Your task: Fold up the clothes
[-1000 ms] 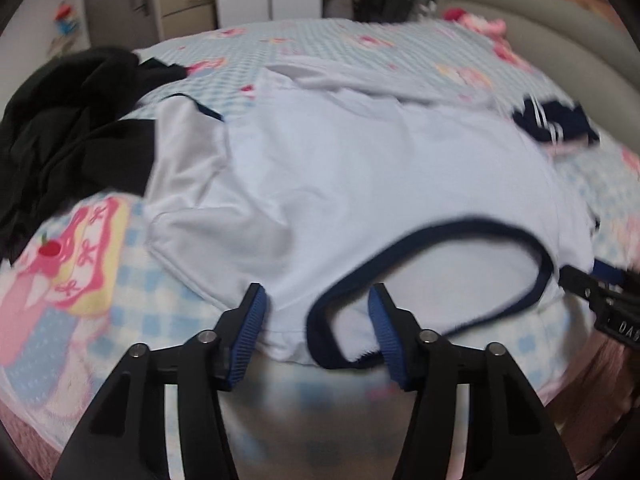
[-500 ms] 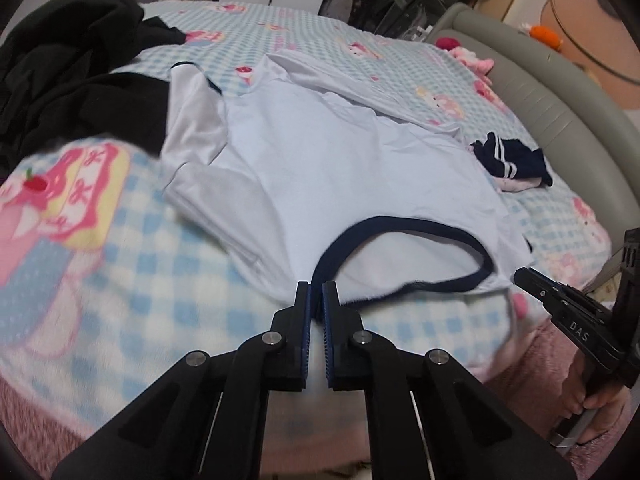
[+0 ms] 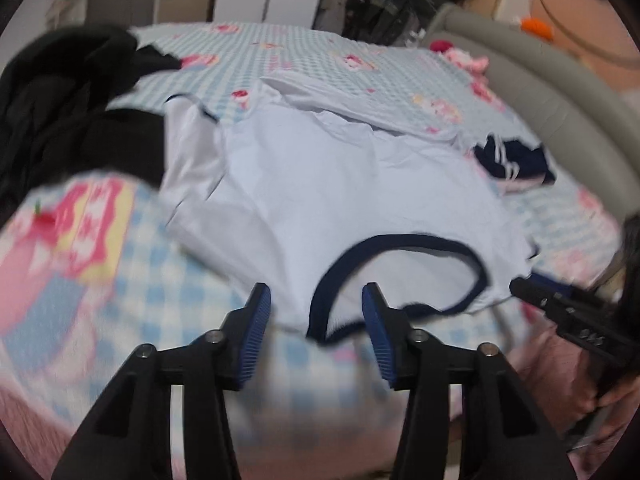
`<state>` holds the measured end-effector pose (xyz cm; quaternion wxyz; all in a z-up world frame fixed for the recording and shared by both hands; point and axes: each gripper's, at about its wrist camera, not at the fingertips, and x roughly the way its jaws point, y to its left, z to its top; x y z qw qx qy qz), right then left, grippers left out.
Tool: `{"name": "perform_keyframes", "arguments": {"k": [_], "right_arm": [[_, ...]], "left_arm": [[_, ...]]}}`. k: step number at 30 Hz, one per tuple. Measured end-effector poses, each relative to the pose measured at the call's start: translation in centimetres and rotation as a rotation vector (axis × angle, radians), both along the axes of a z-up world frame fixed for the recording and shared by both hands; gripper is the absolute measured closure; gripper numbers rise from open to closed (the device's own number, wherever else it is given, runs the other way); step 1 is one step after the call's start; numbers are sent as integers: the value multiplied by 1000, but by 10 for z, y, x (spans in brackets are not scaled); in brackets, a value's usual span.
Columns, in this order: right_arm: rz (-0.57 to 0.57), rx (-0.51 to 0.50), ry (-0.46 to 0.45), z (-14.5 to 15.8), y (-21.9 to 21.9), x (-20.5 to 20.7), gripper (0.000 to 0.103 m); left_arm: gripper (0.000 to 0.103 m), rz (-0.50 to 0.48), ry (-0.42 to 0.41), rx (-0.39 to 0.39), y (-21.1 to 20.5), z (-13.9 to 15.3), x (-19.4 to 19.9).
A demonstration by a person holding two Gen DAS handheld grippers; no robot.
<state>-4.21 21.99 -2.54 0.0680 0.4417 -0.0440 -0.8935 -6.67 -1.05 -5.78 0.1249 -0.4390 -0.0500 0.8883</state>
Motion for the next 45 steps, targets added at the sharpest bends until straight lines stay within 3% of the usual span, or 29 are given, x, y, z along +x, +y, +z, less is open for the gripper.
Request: {"name": "perform_keyframes", "arguments": {"k": [5,7,11,14,18,21,25,28,30,33,37,41,43,45], "right_arm": [[-15,144,-69,-26,-24,-35,45],[-42,190,-106,-41,-24,-43,46],[-52,226,-108,-39,-11,-26,47],[-18,147,-159,-39,-2,-15,48],[45,121,-175,-35,-1,3,48],[44,63,-186,-30,8,9,48],[60,-24,-141,-13,16,16,47],[79,-28,-54,2,8,20,45],[67,-19,-7,9,0,17,45],[5,26,0,8,-1,0,45],[-37,61,-52,-10,4,-15,45],[-32,86,-127,-39,9,-10,44],[-27,62,-137,-35,15,-5,44],[-37,1,-134,-29,30,1,44]], "left_arm": [[55,17,-40,-172,17,-27,-22],[60,40,-29,-194,16,-28,-21],[69,97,-1,-238,4,-23,-15],[69,122,-43,-164,-12,-26,-14],[69,141,-53,-169,-18,-22,-9],[63,152,-66,-162,-22,-22,-1],[63,138,-21,-2,-30,-13,8],[63,109,44,24,-25,-2,13],[63,89,73,0,-19,1,14],[63,69,101,-5,-15,3,13],[63,84,62,22,-17,-2,-4],[62,127,-99,-66,-20,-32,-17],[61,130,-136,-9,-28,-35,-14],[60,122,-134,115,-41,-28,-7]]}}
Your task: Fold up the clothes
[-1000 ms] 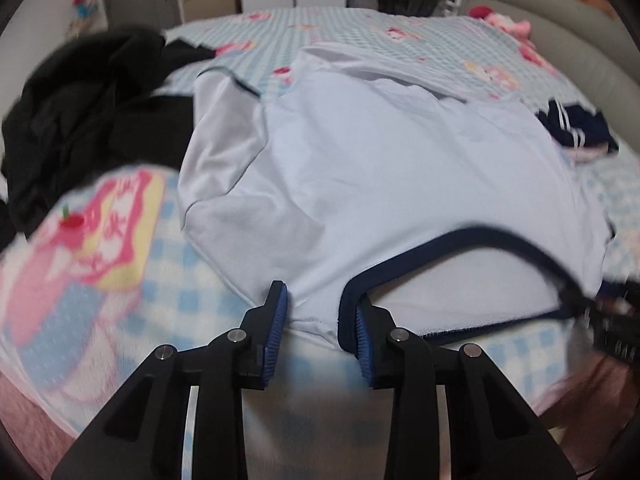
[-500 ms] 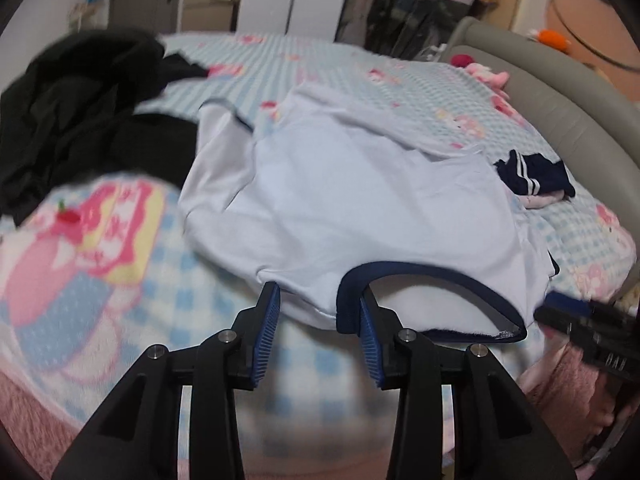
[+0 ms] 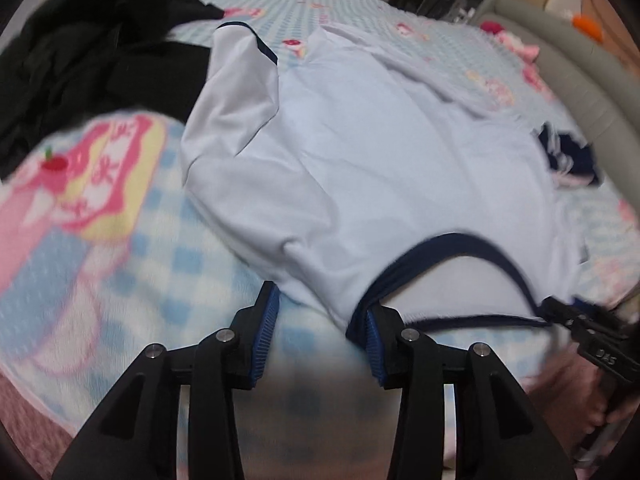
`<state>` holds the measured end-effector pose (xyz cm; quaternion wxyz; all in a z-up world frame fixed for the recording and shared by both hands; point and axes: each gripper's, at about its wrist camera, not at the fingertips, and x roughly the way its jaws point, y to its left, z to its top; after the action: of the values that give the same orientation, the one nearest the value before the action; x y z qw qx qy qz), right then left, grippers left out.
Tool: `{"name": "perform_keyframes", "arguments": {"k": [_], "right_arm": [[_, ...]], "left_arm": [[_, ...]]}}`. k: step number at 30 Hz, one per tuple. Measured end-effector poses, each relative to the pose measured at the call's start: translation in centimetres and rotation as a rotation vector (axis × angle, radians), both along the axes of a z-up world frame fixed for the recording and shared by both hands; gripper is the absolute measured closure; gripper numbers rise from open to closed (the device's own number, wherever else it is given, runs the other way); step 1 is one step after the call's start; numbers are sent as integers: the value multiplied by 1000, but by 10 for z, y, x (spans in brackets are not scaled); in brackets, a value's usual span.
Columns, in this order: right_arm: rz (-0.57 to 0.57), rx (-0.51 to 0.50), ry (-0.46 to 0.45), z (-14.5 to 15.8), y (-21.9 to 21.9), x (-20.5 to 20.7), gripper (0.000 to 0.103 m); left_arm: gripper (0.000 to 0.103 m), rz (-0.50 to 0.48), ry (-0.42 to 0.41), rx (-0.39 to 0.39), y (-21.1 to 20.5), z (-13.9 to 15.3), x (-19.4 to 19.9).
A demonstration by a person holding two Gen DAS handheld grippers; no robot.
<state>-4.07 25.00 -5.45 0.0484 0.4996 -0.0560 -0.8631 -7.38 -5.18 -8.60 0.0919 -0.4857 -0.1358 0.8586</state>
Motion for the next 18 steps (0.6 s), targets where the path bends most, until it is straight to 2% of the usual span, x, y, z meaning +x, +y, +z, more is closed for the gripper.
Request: {"name": "perform_keyframes", "arguments": {"k": [3,4,7,9,11,14,15,18], "right_arm": [[-92,-105,44,9,35,13,43],[-130,-125,57,10,44,15,43],[-212,-172,79,11,65,17,43],[-191,-168,78,8,61,13,43],[-157,-140,69,2,51,9,42],[-146,-60,50,-3,44,5,43],[-149,-26,46,-3,44,5,43],[-237,116,37,-2,56,9,44]], "left_arm": [[57,15,59,305,-29,11,10],[54,23,64,354,-34,12,9],[54,43,38,320,-31,5,-3],[55,56,21,297,-28,0,-11],[55,52,1,241,-20,-3,-11],[61,50,-7,110,-11,-6,-8],[63,58,-7,96,-13,-7,-6],[63,118,9,159,-39,-4,2]]}}
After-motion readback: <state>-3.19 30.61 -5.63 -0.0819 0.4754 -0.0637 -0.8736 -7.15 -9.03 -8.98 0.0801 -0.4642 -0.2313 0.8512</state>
